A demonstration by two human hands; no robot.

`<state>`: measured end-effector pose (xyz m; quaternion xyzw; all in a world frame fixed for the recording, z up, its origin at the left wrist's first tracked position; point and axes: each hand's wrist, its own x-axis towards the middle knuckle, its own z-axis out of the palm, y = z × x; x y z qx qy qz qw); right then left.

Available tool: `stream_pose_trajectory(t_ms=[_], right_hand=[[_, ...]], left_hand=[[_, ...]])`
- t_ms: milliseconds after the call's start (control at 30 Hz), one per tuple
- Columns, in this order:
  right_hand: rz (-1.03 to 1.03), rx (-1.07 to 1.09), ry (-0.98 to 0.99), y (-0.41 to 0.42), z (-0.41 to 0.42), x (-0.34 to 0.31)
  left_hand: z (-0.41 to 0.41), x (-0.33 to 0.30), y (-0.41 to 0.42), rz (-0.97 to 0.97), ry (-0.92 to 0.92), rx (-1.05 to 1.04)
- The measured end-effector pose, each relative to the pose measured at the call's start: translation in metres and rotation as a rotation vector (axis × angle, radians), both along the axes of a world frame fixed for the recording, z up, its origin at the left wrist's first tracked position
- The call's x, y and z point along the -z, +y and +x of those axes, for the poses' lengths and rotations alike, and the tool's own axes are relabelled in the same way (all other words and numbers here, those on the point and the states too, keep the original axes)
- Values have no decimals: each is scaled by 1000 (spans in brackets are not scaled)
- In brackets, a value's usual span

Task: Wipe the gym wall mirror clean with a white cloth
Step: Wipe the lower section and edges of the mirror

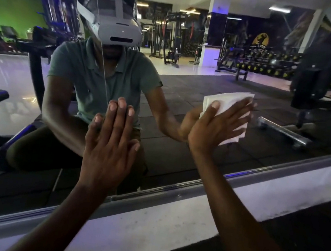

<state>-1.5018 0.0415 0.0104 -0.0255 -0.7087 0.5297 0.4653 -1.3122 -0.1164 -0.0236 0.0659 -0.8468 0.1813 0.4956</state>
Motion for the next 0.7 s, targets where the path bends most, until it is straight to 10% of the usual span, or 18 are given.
stream_pose_trajectory(t_ms=[267,567,700], right_hand=[[98,-162,-97,5,37,131],[572,-212,310,-83,123,-36],[848,-286,487,-103,137,5]], left_hand=[[9,-7,2,9,-32,74],[72,-50,-75,85,58,-6],[88,-46,-94,24,49,-52]])
